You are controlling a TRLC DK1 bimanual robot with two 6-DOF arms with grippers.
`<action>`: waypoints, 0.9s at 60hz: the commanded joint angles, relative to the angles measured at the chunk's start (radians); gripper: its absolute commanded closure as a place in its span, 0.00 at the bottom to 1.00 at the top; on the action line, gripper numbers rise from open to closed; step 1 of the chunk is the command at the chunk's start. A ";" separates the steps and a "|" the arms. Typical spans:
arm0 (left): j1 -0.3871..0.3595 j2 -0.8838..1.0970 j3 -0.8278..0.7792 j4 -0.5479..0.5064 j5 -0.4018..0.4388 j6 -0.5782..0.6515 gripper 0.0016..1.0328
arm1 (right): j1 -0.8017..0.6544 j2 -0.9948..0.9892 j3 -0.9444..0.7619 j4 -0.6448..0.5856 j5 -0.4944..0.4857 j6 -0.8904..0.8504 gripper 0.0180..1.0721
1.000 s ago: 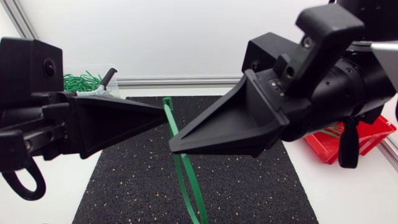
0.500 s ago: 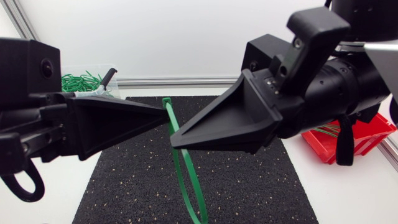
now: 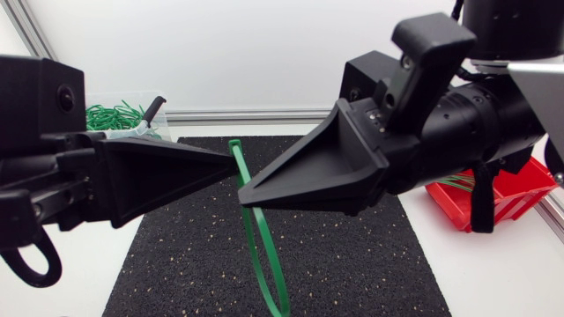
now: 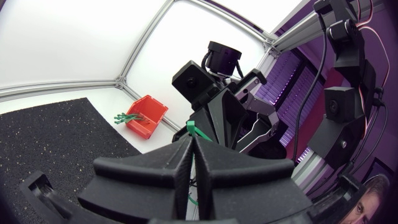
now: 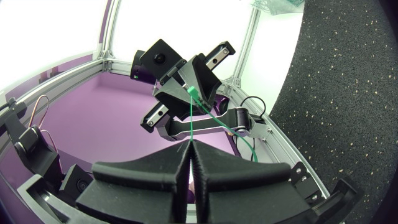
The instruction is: Take a green cable tie from the red box, thread the tail through the head to close it, then place it in the transparent bin on the left.
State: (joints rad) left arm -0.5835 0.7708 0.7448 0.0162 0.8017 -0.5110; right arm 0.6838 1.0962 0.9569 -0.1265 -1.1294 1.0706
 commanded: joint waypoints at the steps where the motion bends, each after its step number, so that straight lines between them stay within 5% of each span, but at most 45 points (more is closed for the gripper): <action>1: -0.021 -0.015 -0.016 0.001 -0.001 0.020 0.96 | -0.012 0.013 0.023 0.022 0.010 0.028 0.95; 54: -0.085 -0.077 -0.021 -0.032 -0.124 0.101 0.96 | -0.015 0.099 0.097 -0.018 0.028 0.040 0.95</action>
State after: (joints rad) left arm -0.6479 0.7139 0.7319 -0.0254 0.6655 -0.4347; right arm 0.6750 1.1721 1.0271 -0.1310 -1.1217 1.0748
